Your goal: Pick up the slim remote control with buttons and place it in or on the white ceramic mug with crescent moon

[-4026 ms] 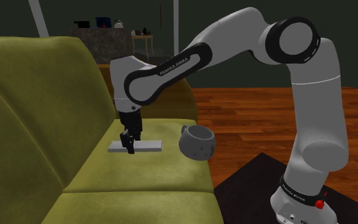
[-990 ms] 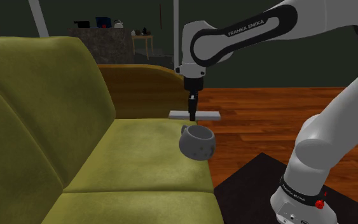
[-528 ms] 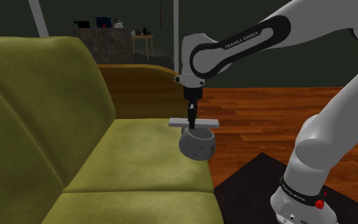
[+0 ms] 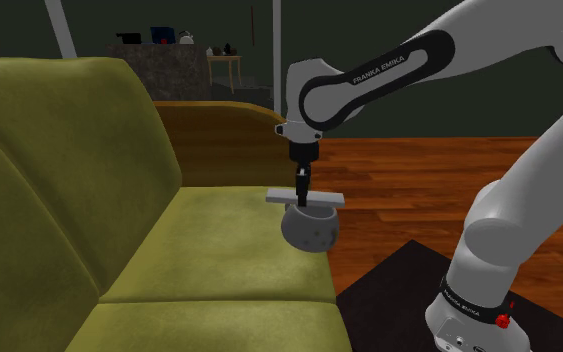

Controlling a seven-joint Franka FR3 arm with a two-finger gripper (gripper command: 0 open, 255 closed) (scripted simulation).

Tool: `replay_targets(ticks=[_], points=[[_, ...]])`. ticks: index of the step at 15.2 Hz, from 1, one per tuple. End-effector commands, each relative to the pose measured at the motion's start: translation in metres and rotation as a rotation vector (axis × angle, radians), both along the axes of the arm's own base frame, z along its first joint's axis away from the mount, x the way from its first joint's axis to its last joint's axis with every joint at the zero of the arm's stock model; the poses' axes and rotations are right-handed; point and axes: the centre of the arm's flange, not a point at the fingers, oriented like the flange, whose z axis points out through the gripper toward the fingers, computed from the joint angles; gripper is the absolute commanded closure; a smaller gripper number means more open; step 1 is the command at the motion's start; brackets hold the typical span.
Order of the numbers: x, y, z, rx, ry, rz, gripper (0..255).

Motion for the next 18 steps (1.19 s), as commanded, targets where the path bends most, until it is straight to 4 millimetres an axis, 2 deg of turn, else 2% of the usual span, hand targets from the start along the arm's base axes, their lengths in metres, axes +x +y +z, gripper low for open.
replay_targets(ticks=[1,2,7,11,18], points=[[0.000,0.000,0.000,-0.001,0.001,-0.001,255],[0.000,0.000,-0.001,-0.001,0.001,-0.001,0],[0.000,0.000,0.000,-0.001,0.001,-0.001,0],[0.002,-0.001,0.049,-0.001,0.001,-0.001,0],[0.002,-0.001,0.049,-0.001,0.001,-0.001,0]])
